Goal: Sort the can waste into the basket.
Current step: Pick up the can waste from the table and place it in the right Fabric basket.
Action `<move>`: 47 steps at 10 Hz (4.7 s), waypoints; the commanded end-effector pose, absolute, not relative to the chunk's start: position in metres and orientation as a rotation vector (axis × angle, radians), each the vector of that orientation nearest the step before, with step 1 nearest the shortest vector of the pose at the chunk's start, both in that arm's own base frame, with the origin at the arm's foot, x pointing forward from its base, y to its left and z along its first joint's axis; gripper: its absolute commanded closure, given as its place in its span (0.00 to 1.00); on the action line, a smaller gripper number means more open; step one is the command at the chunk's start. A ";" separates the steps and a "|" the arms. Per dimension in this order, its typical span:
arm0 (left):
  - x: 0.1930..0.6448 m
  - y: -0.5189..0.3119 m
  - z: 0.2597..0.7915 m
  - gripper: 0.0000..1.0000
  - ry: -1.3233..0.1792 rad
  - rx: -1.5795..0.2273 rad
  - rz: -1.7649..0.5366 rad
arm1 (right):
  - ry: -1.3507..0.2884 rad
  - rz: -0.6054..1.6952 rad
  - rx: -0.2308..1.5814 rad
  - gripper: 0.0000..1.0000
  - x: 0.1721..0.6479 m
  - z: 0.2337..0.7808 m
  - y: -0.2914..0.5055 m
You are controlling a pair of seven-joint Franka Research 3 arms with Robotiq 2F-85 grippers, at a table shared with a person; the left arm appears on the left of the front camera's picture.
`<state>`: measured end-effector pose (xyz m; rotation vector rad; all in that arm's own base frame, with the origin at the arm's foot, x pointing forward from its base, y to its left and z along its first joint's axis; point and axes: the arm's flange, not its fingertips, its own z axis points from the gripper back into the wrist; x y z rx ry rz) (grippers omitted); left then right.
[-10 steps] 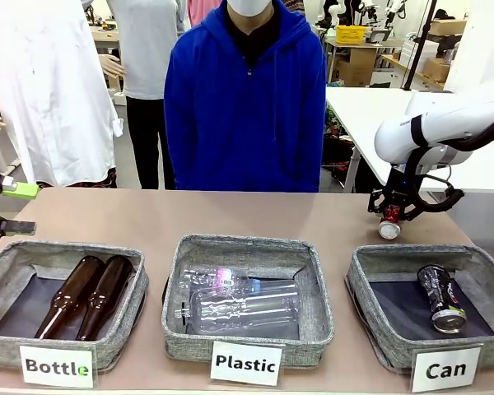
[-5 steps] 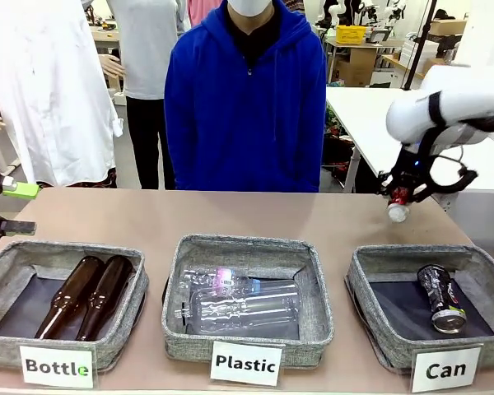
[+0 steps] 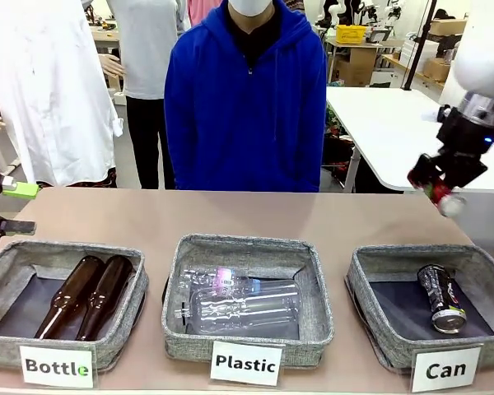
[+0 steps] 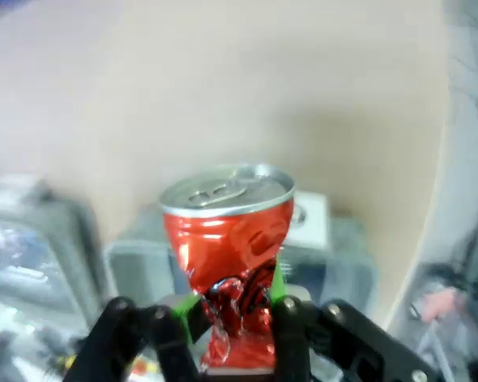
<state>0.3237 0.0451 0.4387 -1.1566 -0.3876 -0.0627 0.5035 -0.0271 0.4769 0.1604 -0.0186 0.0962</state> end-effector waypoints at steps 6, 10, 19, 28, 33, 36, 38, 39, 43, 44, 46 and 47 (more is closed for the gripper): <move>0.323 0.046 0.436 0.00 -0.407 -1.164 -0.074 | 0.081 1.649 0.214 0.96 0.368 0.476 -0.056; 0.323 0.046 0.436 0.00 -0.407 -1.164 -0.074 | -0.020 1.821 0.269 0.96 0.364 0.474 -0.057; 0.323 0.046 0.436 0.00 -0.407 -1.164 -0.074 | -0.055 1.748 0.351 0.00 0.375 0.476 -0.054; 0.323 0.046 0.436 0.00 -0.407 -1.164 -0.074 | 0.024 0.712 1.174 0.00 0.410 0.499 -0.055; 0.323 0.046 0.436 0.00 -0.407 -1.164 -0.074 | 0.023 -0.211 1.696 0.00 0.432 0.517 -0.061; 0.323 0.046 0.436 0.00 -0.407 -1.164 -0.074 | 0.023 -0.316 1.666 0.00 0.441 0.516 -0.054; 0.323 0.046 0.436 0.00 -0.407 -1.164 -0.074 | 0.184 -0.072 1.550 0.00 0.448 0.506 -0.078; 0.323 0.046 0.436 0.00 -0.407 -1.164 -0.074 | 0.184 -0.072 1.550 0.00 0.448 0.506 -0.078; 0.323 0.046 0.436 0.00 -0.407 -1.164 -0.074 | 0.184 -0.072 1.550 0.00 0.448 0.506 -0.078; 0.323 0.046 0.436 0.00 -0.407 -1.164 -0.074 | 0.184 -0.072 1.550 0.00 0.448 0.506 -0.078; 0.323 0.046 0.436 0.00 -0.407 -1.164 -0.074 | 0.184 -0.072 1.550 0.00 0.448 0.506 -0.078; 0.323 0.046 0.436 0.00 -0.407 -1.164 -0.074 | 0.184 -0.072 1.550 0.00 0.448 0.506 -0.078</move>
